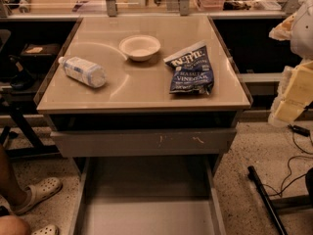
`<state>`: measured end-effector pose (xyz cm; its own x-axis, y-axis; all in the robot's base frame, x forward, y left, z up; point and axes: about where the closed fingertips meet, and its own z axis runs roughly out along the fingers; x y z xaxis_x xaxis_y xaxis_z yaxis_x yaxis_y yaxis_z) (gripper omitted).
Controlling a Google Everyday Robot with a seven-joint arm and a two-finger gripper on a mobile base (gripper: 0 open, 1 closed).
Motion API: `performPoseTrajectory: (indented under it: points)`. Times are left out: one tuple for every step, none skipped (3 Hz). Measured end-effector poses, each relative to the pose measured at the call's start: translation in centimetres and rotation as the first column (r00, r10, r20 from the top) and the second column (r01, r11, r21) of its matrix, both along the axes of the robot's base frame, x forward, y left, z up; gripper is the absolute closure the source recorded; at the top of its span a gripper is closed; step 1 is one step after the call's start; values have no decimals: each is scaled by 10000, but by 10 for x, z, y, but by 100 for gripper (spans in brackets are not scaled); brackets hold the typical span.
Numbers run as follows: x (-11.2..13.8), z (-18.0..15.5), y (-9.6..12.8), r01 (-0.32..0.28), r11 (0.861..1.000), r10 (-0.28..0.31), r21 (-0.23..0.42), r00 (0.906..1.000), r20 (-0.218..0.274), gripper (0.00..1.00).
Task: Place blue chip bag into middle drawer
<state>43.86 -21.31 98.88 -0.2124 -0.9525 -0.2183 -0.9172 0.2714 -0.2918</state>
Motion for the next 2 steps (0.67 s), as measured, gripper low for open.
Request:
performPoseTrajectory:
  points:
    - [0,0,0,1,10000,-1,0,10000,0,0]
    - [15,-1,11,651,9969,-652,442,9979,-4,0]
